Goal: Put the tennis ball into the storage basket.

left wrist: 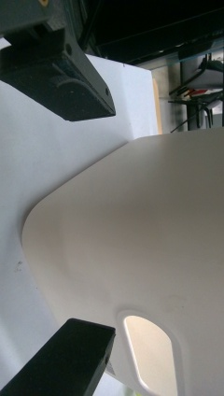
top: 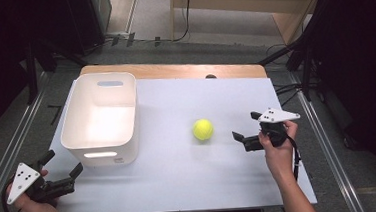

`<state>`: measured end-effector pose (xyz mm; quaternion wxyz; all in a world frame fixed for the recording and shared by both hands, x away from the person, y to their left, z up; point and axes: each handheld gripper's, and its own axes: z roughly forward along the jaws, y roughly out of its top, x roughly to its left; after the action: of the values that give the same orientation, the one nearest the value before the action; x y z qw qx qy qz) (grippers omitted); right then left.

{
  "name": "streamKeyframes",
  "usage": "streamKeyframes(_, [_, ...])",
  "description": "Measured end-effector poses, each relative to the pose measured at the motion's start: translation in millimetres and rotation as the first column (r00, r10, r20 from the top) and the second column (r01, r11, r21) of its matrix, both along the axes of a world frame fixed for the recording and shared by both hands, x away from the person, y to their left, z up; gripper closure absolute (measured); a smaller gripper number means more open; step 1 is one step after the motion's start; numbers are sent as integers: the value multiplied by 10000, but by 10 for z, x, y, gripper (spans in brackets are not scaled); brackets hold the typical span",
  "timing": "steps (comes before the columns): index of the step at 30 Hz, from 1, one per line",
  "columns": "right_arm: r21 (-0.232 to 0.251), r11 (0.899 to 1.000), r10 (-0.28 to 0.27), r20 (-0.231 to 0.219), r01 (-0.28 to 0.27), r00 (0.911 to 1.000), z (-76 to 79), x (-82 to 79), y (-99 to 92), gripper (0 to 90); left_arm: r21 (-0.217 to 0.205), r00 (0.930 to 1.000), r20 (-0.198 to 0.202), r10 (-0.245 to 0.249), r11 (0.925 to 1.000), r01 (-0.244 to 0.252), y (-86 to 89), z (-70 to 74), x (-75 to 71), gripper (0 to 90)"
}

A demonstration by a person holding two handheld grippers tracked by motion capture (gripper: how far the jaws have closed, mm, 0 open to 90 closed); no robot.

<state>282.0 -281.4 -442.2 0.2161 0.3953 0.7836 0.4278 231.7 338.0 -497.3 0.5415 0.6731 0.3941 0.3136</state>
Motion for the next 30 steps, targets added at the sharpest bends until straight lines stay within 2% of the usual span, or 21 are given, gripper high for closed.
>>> streamKeyframes(2, [-133,9996,259,-198,-262,9995,5,61,54,8,-10,10000,7,-1,10000,1,0,1,0,0])
streamKeyframes(12, [-573,9943,850,-798,-897,9932,-7,220,218,9,-61,10000,-6,-20,10000,19,4,0,-1,0])
streamKeyframes(18, [-708,9909,1050,-1248,-1144,9866,-10,318,296,8,-73,10000,8,-21,10000,21,7,1,-1,0])
streamKeyframes(20, [-754,9903,1063,-1270,-1165,9862,-11,336,308,8,-76,10000,13,-24,10000,25,7,0,-2,0])
streamKeyframes(22, [-790,9893,1102,-1506,-1230,9824,-5,374,343,9,-77,10000,4,-31,10000,32,5,0,-2,0])
streamKeyframes(30, [-965,9831,1374,-1712,-1554,9756,-10,457,407,9,3,10000,14,-74,10000,74,1,1,1,0])
